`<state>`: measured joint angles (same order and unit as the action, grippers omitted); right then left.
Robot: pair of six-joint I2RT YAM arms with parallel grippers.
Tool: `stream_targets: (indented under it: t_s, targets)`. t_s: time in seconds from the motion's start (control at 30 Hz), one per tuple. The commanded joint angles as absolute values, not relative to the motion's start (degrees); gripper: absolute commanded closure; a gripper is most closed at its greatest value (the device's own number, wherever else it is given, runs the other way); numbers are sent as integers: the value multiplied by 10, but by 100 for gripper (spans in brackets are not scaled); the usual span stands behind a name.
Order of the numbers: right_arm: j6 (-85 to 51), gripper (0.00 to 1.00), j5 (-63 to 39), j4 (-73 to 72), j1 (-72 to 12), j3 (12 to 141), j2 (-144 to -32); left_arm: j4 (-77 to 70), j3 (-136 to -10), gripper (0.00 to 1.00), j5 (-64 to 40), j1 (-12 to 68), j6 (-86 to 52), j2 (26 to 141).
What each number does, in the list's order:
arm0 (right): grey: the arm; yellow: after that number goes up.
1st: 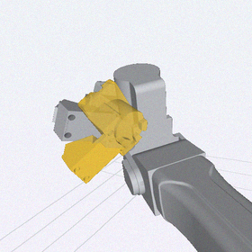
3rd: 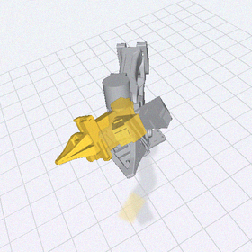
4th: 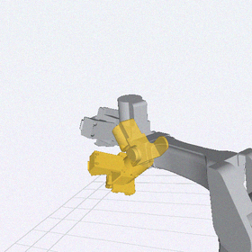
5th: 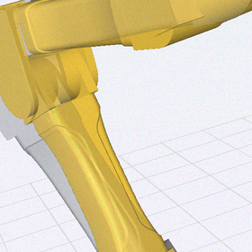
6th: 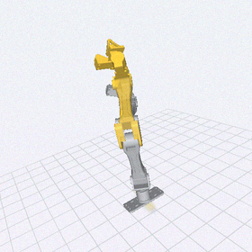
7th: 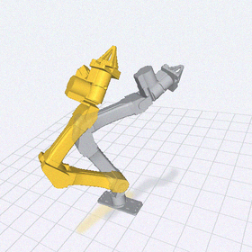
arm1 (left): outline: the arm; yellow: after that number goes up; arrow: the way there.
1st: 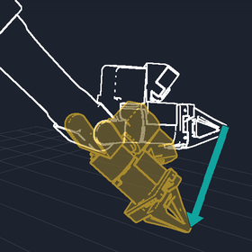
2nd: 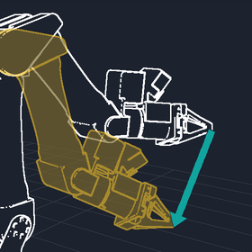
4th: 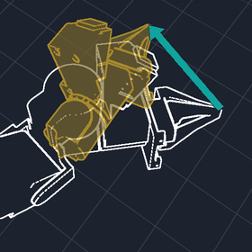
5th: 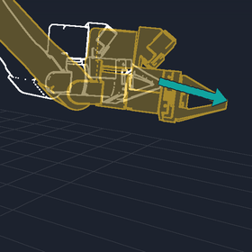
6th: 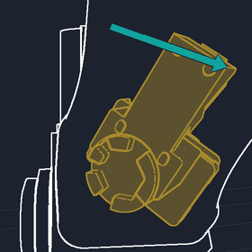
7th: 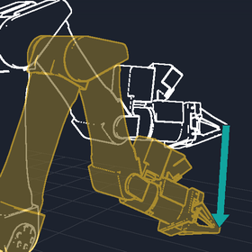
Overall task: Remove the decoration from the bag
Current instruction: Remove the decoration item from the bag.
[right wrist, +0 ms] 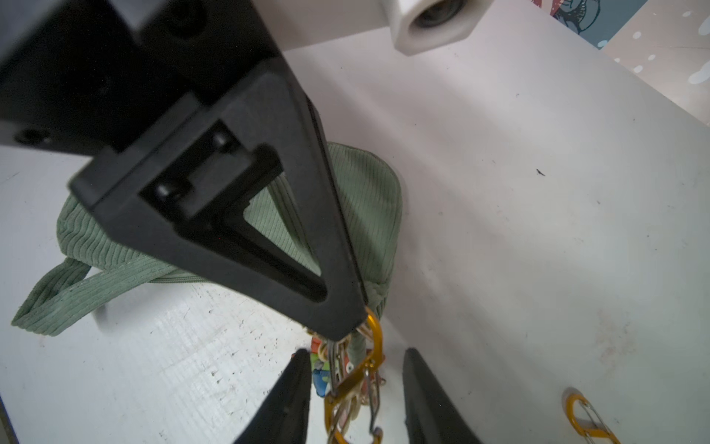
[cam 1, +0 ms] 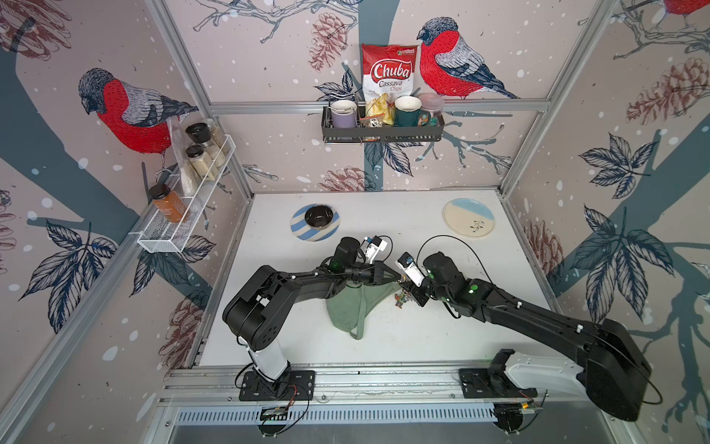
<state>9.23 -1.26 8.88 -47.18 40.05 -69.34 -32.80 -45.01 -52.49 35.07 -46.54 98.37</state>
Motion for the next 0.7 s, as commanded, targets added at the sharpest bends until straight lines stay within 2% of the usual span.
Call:
stream_targets:
  t_s: [0.0, 0.07, 0.23, 0.47, 0.57, 0.67]
  targets:
    - [89, 59, -24, 88, -466, 399, -701, -328, -454, 100, -534, 352, -458, 981]
    - [86, 61, -23, 88, -463, 401, -706, -326, -454, 100, -534, 352, -457, 980]
    - [68, 73, -24, 83, -462, 412, -715, -321, -453, 100, -531, 352, -455, 976]
    - [42, 69, -5, 84, -463, 421, -729, -323, -453, 100, -527, 357, -458, 978]
    - [36, 70, 5, 87, -463, 425, -735, -325, -454, 100, -526, 358, -461, 979]
    - [35, 74, 10, 90, -463, 429, -741, -329, -454, 100, -525, 359, -465, 980]
